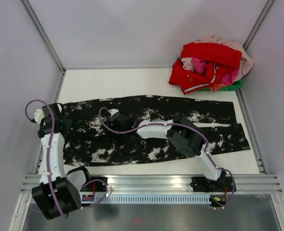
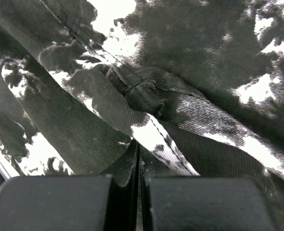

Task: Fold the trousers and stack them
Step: Flatten the trousers out

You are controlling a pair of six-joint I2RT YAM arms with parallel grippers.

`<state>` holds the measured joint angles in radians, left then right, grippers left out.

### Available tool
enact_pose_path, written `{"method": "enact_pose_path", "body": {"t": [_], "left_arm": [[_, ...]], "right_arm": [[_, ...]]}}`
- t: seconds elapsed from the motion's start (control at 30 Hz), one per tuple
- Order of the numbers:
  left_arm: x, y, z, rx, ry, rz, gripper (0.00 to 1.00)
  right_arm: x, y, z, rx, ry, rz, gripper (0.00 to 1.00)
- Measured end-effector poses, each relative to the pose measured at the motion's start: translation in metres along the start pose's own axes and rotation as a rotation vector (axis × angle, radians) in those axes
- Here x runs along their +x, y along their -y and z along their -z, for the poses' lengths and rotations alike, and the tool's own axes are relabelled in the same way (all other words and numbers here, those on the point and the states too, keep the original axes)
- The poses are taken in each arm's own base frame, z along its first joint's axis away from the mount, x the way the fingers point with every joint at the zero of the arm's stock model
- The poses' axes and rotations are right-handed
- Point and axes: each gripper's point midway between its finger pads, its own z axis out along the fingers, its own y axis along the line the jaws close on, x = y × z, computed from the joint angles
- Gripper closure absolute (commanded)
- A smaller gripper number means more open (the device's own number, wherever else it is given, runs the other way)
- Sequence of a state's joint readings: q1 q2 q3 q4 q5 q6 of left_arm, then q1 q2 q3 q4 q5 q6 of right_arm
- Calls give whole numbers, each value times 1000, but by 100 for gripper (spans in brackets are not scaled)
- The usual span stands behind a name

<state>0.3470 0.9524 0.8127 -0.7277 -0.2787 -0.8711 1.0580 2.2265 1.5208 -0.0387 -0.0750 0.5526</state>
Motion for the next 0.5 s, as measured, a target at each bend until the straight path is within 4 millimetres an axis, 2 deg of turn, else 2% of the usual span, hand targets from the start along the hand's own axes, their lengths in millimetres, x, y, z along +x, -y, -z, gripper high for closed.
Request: {"method": "enact_pose_path", "body": {"t": [0.07,0.1,0.13,0.17,0.23,0.4,0.5], "left_arm": [[8,13,-13,40,-52,-33,59],[13,21,-20,62,-80,-45,71],[16,28,-28,81,-102,-54,76],[21,34,-36,98,-127,-65,88],[30,44,-50,125,-172,-79,97],[58,65,-84,158,-295,-106,98],[73,82,-96,161,-337,-149,98]], "right_arm": [[0,-2,0,2,4,4,100],[1,-3,-1,3,6,6,100],[1,-3,-1,5,8,8,100],[1,-4,-1,8,10,10,100],[1,-4,-1,14,14,12,100],[1,-4,-1,17,14,13,100],[1,-4,-1,18,12,12,100]]}}
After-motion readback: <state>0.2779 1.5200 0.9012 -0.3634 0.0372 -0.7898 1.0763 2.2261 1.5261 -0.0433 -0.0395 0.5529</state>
